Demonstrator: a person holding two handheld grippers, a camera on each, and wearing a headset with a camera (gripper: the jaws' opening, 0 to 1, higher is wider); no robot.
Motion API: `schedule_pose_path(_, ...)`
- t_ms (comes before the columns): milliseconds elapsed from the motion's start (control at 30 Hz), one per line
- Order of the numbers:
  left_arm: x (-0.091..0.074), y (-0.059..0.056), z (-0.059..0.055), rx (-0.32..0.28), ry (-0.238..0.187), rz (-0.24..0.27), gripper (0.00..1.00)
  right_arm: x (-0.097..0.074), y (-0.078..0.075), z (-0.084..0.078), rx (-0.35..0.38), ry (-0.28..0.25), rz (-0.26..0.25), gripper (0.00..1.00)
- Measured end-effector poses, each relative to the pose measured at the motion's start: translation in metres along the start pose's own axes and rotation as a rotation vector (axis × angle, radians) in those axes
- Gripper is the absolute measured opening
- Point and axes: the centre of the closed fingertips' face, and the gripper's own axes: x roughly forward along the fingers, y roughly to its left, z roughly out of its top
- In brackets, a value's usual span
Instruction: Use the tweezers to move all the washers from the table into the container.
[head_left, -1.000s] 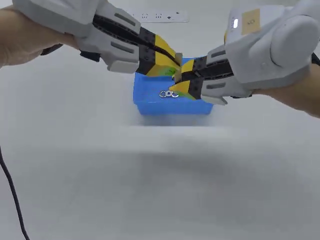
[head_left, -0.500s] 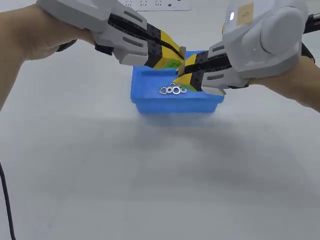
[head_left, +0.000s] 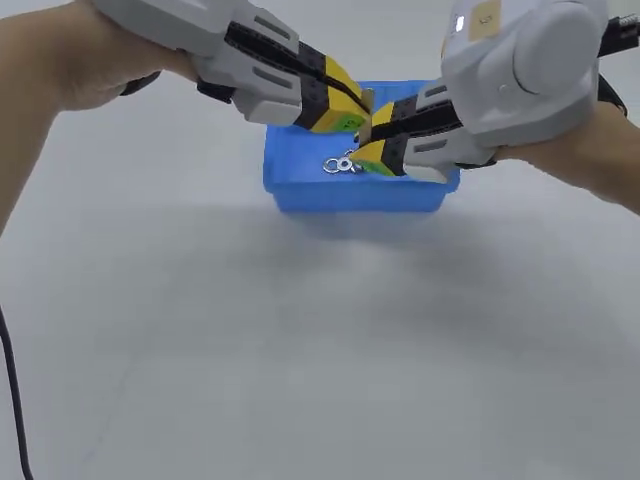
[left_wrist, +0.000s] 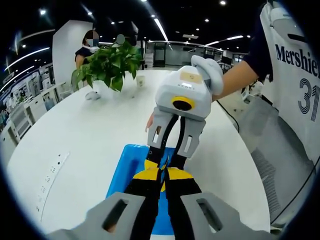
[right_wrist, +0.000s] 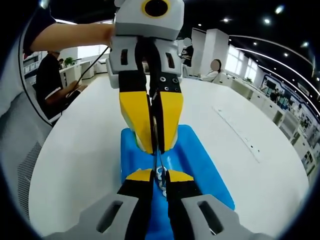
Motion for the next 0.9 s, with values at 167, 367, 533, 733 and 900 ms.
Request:
schedule_pose_path(167, 0.0032, -0.0008, -0.0020, -0.005, 0.001, -0.005, 0.07, 0.0009, 0.0019, -0.0043, -0.004, 0.012, 0.008, 0.10)
schedule_pose_path(367, 0.0036, 0.0004, -0.0011, 0.008, 0.007, -0.001, 0.07, -0.0012, 0.0015, -0.0048, 0.007, 0.007, 0.010, 0.12)
schedule_pose_path(533, 0.0029, -0.0015, 0.0004, 0.009, 0.003, -0.002, 0.07, -0.0036, 0.0002, -0.0045, 0.011, 0.001, 0.009, 0.15)
schedule_pose_path(733, 0.0021, -0.0028, 0.0025, 0.019, 0.003, 0.001, 0.07, -0.0046, 0.0023, -0.0035, 0.009, -0.002, 0.014, 0.15)
schedule_pose_path(900, 0.0012, -0.0029, 0.0046, 0.025, -0.003, 0.004, 0.07, -0.0050, 0.0030, -0.0033, 0.018, -0.004, 0.017, 0.15)
